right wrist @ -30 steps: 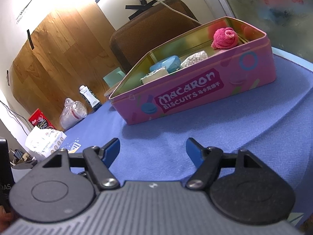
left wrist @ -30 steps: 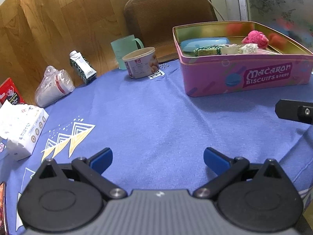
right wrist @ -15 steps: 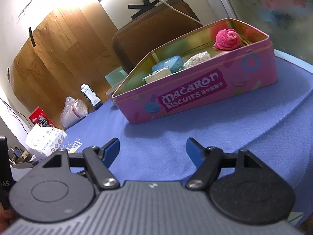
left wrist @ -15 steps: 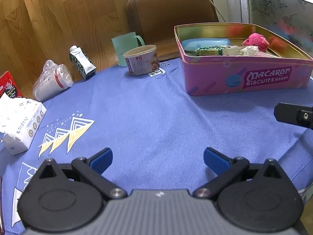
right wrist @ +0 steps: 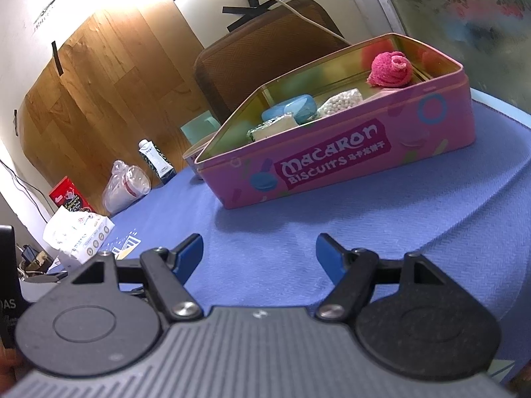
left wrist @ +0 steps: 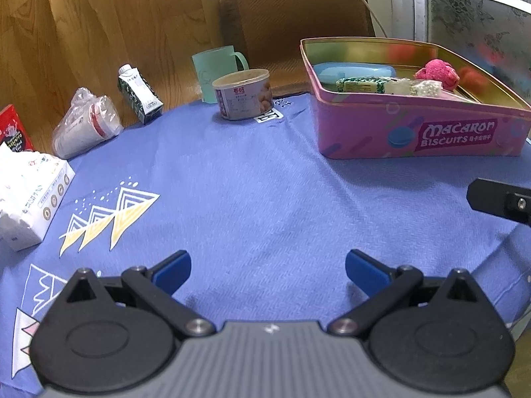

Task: Organize soft objects

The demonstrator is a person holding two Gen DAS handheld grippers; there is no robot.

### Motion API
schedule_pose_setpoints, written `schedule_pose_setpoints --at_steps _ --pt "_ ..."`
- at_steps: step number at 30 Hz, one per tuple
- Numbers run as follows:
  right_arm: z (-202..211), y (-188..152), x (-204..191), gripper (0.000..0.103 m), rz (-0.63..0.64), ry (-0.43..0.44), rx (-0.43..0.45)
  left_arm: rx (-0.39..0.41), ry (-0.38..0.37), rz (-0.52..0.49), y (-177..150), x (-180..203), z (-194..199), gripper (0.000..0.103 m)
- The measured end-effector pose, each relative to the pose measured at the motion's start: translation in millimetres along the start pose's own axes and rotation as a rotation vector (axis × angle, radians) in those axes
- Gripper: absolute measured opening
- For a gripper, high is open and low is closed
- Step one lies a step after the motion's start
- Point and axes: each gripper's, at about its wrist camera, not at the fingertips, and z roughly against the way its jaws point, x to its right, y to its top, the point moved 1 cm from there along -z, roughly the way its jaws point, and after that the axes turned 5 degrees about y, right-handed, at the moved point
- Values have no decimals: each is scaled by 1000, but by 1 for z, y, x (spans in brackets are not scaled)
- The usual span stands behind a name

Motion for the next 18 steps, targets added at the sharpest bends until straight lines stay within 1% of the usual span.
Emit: schedule_pose_setpoints --at_steps 18 --pt "4 -2 -10 77 22 -8 13 -9 -11 30 1 -3 3 103"
